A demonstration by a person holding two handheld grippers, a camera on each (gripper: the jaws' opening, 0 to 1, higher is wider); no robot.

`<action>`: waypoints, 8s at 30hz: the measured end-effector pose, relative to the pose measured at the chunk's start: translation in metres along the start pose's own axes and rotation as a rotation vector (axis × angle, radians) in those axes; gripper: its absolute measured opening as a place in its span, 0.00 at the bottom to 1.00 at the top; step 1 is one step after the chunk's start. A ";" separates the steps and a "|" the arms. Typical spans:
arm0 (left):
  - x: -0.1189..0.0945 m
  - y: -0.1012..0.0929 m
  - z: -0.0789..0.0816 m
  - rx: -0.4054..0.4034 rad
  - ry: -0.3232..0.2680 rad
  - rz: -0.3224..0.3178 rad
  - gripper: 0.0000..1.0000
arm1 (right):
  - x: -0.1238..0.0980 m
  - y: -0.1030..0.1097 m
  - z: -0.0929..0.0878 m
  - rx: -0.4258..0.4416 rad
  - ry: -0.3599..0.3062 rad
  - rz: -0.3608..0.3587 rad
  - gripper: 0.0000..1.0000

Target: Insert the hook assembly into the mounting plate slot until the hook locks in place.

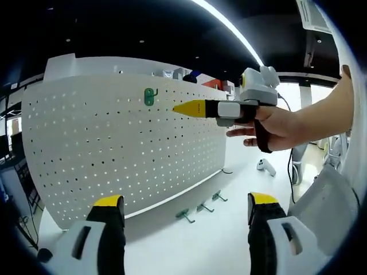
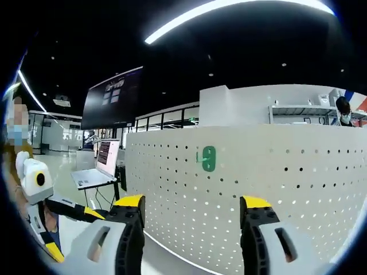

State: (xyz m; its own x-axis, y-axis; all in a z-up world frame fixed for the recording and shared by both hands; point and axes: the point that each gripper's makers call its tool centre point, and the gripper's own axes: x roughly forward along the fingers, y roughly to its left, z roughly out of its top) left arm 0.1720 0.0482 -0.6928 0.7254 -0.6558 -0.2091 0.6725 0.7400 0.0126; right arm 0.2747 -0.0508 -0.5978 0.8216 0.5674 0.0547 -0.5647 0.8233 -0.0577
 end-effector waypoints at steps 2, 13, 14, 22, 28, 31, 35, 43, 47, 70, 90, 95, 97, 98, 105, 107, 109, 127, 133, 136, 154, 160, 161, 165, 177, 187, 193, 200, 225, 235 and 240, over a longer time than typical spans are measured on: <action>0.000 0.000 -0.001 -0.001 0.002 -0.003 0.91 | -0.007 -0.001 -0.004 -0.001 0.011 0.005 0.64; 0.002 -0.005 -0.004 0.001 0.011 -0.013 0.91 | -0.043 -0.010 -0.029 0.015 0.065 -0.016 0.63; 0.002 -0.005 -0.005 0.002 0.014 -0.014 0.91 | -0.046 -0.010 -0.031 0.018 0.066 -0.017 0.63; 0.003 -0.006 -0.004 0.008 0.018 -0.019 0.91 | -0.063 -0.014 -0.039 0.016 0.089 -0.023 0.64; 0.003 -0.010 -0.005 0.009 0.022 -0.030 0.92 | -0.079 -0.015 -0.049 0.027 0.108 -0.023 0.64; 0.003 -0.012 -0.006 0.012 0.026 -0.033 0.92 | -0.087 -0.016 -0.053 0.032 0.118 -0.026 0.64; 0.002 -0.012 -0.008 0.011 0.033 -0.033 0.91 | -0.098 -0.019 -0.061 0.035 0.141 -0.031 0.64; 0.001 -0.012 -0.013 0.017 0.049 -0.040 0.91 | -0.114 -0.018 -0.078 0.039 0.191 -0.012 0.66; 0.000 -0.013 -0.016 0.008 0.053 -0.039 0.91 | -0.122 -0.018 -0.085 0.042 0.215 -0.011 0.66; -0.019 -0.010 -0.051 -0.003 0.141 -0.044 0.90 | -0.161 -0.019 -0.115 0.075 0.314 -0.017 0.67; -0.030 -0.013 -0.065 -0.005 0.183 -0.058 0.89 | -0.178 -0.017 -0.129 0.108 0.356 -0.028 0.68; -0.028 -0.013 -0.065 -0.004 0.184 -0.061 0.89 | -0.178 -0.017 -0.129 0.109 0.356 -0.029 0.68; -0.028 -0.013 -0.064 0.005 0.189 -0.065 0.88 | -0.178 -0.017 -0.128 0.110 0.351 -0.030 0.68; -0.028 -0.012 -0.062 0.011 0.188 -0.067 0.88 | -0.178 -0.018 -0.128 0.109 0.351 -0.032 0.68; -0.014 -0.003 -0.043 0.057 0.182 -0.110 0.87 | -0.179 -0.018 -0.130 0.117 0.358 -0.037 0.68; -0.008 0.000 -0.040 0.081 0.197 -0.128 0.86 | -0.180 -0.019 -0.131 0.120 0.362 -0.038 0.68; -0.003 0.002 -0.041 0.100 0.217 -0.146 0.85 | -0.180 -0.020 -0.132 0.122 0.370 -0.045 0.67; 0.033 0.001 -0.048 0.170 0.315 -0.275 0.87 | -0.183 -0.021 -0.138 0.146 0.393 -0.050 0.67; 0.040 0.005 -0.049 0.209 0.340 -0.310 0.86 | -0.183 -0.022 -0.139 0.146 0.398 -0.055 0.66; 0.043 0.007 -0.051 0.228 0.360 -0.331 0.86 | -0.183 -0.023 -0.139 0.154 0.396 -0.060 0.66; 0.068 0.025 -0.062 0.382 0.459 -0.423 0.87 | -0.182 -0.016 -0.144 0.147 0.420 -0.031 0.66; 0.077 0.023 -0.067 0.413 0.490 -0.467 0.87 | -0.182 -0.016 -0.145 0.144 0.424 -0.028 0.67; 0.078 0.023 -0.068 0.419 0.493 -0.474 0.87 | -0.182 -0.016 -0.145 0.140 0.424 -0.028 0.68; 0.084 0.023 -0.072 0.445 0.521 -0.507 0.88 | -0.182 -0.015 -0.146 0.130 0.430 -0.025 0.69; 0.100 0.014 -0.084 0.501 0.585 -0.598 0.89 | -0.180 -0.011 -0.147 0.135 0.432 -0.010 0.70; 0.112 0.006 -0.095 0.544 0.632 -0.669 0.89 | -0.180 -0.013 -0.146 0.147 0.424 -0.019 0.69; 0.122 0.002 -0.100 0.591 0.655 -0.693 0.88 | -0.181 -0.013 -0.147 0.151 0.425 -0.018 0.68; 0.132 -0.006 -0.107 0.616 0.681 -0.731 0.88 | -0.181 -0.016 -0.145 0.163 0.418 -0.031 0.67; 0.142 -0.015 -0.145 0.712 0.799 -0.818 0.87 | -0.184 -0.023 -0.143 0.177 0.407 -0.064 0.67; 0.145 -0.017 -0.160 0.735 0.850 -0.831 0.86 | -0.185 -0.028 -0.141 0.188 0.391 -0.081 0.66; 0.143 -0.015 -0.168 0.749 0.882 -0.838 0.86 | -0.185 -0.028 -0.140 0.182 0.387 -0.084 0.65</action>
State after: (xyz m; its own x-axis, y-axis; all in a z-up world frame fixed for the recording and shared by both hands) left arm 0.2413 -0.0314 -0.8869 -0.0576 -0.3403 -0.9385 0.9685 -0.2473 0.0302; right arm 0.1493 -0.1815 -0.7458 0.8145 0.4787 -0.3278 -0.4706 0.8756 0.1094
